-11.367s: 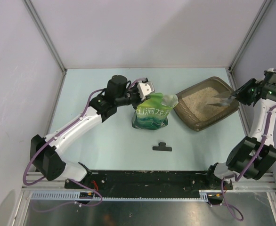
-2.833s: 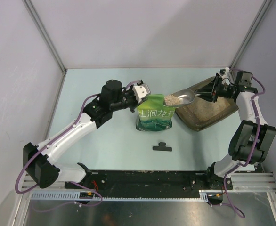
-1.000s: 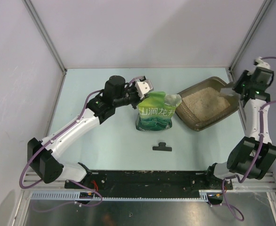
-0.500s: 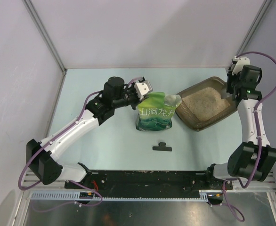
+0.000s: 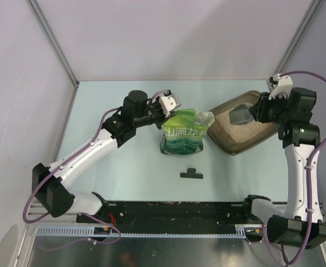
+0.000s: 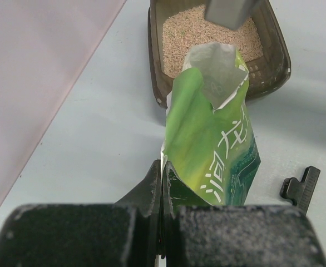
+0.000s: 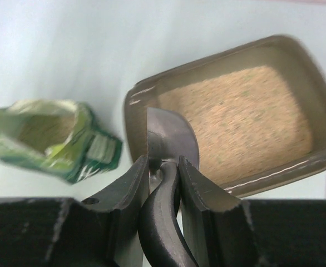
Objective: Fill the litter box with clean litter
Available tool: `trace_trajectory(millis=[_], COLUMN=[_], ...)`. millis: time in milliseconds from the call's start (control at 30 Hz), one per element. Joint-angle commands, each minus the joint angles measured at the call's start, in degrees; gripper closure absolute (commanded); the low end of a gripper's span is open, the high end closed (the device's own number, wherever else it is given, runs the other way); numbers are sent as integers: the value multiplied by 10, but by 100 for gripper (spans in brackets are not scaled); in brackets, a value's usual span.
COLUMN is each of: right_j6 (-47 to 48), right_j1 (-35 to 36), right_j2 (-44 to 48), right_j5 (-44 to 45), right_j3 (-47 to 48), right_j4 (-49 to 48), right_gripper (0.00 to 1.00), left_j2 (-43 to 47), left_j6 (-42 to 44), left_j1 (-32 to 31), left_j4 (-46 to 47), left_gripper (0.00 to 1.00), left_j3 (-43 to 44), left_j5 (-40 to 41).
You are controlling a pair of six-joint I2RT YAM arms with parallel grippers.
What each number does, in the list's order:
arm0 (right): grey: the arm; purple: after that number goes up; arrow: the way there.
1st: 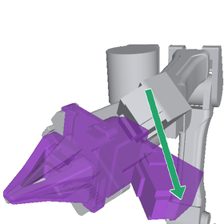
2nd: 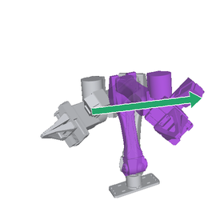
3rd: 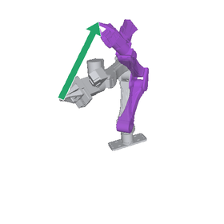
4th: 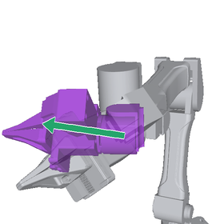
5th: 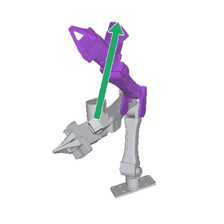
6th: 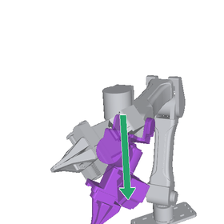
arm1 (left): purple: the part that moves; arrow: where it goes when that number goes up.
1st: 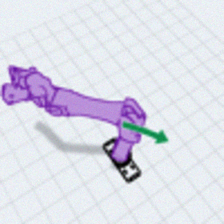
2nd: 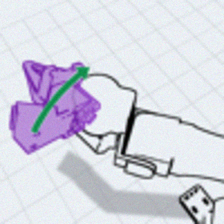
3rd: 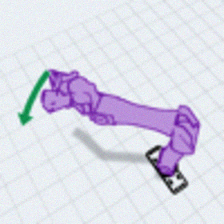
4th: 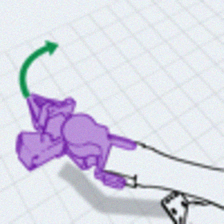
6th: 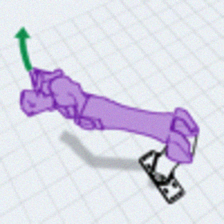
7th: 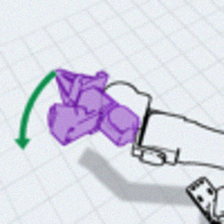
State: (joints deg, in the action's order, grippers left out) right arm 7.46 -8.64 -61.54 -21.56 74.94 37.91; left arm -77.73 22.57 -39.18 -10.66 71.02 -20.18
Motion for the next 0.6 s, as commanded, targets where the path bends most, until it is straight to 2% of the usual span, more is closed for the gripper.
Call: trace_trajectory(millis=[0, 167, 300, 433, 567], right_j6=[-34, -26, 11, 12, -8], right_j1=[-11, -54, -133, -170, -146], right_j2=[28, 13, -2, -20, -45], right_j5=[-131, -234, -320, -328, -306], right_j3=[24, 20, -20, -43, -50], right_j4=[114, 238, 302, 319, 292], right_gripper=[100, 100, 100, 100, 100], left_j2=[-5, -18, -22, -18, -11], left_j6=[-22, -25, -26, -23, -22], left_j1=[4, 4, 4, 3, 3], left_j4=[77, 80, 80, 81, 82], left_gripper=[100, 100, 100, 100, 100], left_j3=[36, 48, 51, 46, 37], left_j5=[-21, -27, -29, -25, -23])
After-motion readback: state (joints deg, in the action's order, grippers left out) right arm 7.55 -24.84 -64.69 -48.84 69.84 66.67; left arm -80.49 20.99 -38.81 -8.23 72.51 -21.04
